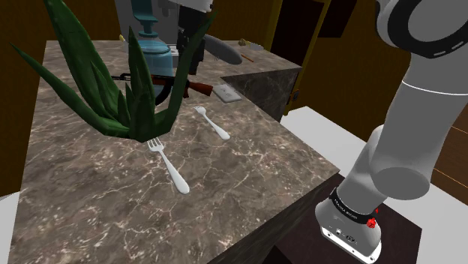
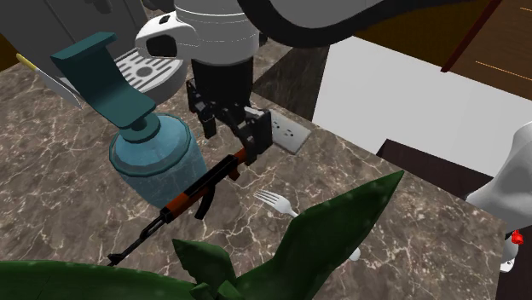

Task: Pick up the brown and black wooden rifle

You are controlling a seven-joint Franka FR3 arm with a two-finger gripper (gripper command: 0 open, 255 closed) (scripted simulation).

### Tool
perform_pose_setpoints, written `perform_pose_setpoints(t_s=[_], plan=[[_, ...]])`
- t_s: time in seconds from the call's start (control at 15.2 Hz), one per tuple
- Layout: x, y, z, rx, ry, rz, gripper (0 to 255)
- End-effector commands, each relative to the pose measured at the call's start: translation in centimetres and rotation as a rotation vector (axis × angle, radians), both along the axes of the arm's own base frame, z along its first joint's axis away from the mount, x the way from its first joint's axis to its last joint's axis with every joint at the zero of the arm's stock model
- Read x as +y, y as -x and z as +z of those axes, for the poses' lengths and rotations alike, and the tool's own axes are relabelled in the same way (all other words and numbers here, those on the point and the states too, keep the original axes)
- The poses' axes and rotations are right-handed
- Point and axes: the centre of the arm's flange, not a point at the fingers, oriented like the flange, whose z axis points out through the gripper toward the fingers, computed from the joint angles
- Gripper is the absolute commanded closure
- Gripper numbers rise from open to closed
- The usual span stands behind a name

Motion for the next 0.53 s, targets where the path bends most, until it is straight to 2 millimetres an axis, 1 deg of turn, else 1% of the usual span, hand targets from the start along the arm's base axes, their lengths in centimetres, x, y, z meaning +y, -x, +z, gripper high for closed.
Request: perform_pose_setpoints(t_s=[0.0, 0.4, 0.46], plan=[[1.6, -0.5, -0.3, -0.001, -0.007, 0.062, 0], [1.6, -0.5, -3.4, -0.001, -0.007, 0.062, 0], [1.6, -0.5, -4.3, -0.001, -0.007, 0.062, 0]])
